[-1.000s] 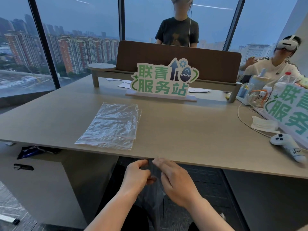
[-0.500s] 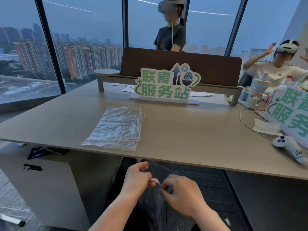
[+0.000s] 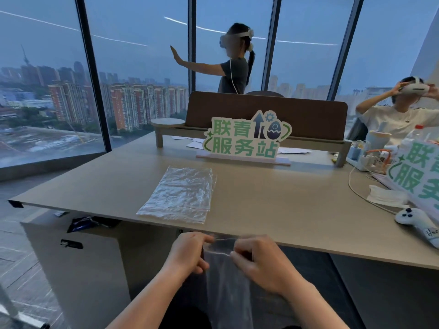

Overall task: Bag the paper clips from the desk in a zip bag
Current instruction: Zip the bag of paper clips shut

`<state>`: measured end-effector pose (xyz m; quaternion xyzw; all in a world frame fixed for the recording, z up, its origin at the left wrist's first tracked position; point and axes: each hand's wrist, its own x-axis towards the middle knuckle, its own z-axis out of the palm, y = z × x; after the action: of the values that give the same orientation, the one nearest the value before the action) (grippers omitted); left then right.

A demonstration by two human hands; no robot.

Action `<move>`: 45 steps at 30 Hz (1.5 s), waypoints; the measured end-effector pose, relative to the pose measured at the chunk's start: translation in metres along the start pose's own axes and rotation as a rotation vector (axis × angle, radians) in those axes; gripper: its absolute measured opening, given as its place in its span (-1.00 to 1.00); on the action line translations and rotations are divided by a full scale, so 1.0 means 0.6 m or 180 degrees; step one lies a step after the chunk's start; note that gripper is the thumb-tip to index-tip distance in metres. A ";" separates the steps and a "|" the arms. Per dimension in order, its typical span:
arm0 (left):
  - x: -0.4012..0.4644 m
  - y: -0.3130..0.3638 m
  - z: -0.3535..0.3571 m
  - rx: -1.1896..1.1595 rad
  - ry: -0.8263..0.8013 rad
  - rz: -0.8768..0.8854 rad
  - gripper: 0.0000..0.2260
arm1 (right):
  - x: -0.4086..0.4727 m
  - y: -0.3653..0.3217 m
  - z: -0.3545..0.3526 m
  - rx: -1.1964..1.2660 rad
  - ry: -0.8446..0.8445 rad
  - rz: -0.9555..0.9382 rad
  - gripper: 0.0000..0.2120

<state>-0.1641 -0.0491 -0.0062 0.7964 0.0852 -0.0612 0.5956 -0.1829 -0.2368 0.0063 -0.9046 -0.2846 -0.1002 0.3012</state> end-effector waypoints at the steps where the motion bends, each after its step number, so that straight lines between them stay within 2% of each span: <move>1: 0.002 0.003 -0.008 0.0147 0.0000 0.0076 -0.68 | 0.004 -0.005 -0.008 0.0083 0.0060 -0.0062 -0.69; 3: 0.007 0.007 -0.025 0.0432 -0.0039 0.0382 -0.67 | 0.012 -0.017 -0.027 0.0244 0.0227 -0.0233 -0.71; 6: 0.011 0.021 -0.050 0.1016 0.0002 0.0987 -0.84 | 0.028 -0.039 -0.066 0.0460 0.0584 -0.0498 -0.76; 8: 0.012 0.035 -0.065 0.1144 0.0088 0.1297 -0.88 | 0.040 -0.051 -0.094 0.0606 0.0807 -0.0573 -0.78; 13: 0.016 0.085 -0.107 0.0687 0.0280 0.1505 -0.78 | 0.070 -0.065 -0.151 0.0700 0.1178 -0.0668 -0.81; 24: 0.017 0.285 -0.154 -0.0085 0.0128 0.2294 -0.85 | 0.151 -0.056 -0.296 0.0947 0.1612 -0.0765 -0.84; 29: 0.057 0.333 -0.136 -0.0553 0.0170 0.2253 -0.73 | 0.180 -0.025 -0.332 0.0986 0.1714 -0.0665 -0.84; 36: 0.119 0.338 -0.097 -0.1150 0.0160 0.1805 -0.92 | 0.202 0.028 -0.338 0.0807 0.1733 -0.0380 -0.84; 42: 0.152 0.322 -0.062 -0.1216 0.0141 0.1605 -0.91 | 0.212 0.073 -0.316 0.0243 0.1790 0.0097 -0.86; 45: 0.160 0.318 -0.050 -0.1126 0.0188 0.1577 -0.91 | 0.218 0.077 -0.307 -0.0314 0.1906 0.0300 -0.94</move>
<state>-0.0304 -0.0667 0.1622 0.6783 -0.0849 0.1249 0.7191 -0.0510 -0.3182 0.1770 -0.8606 -0.1356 -0.3619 0.3317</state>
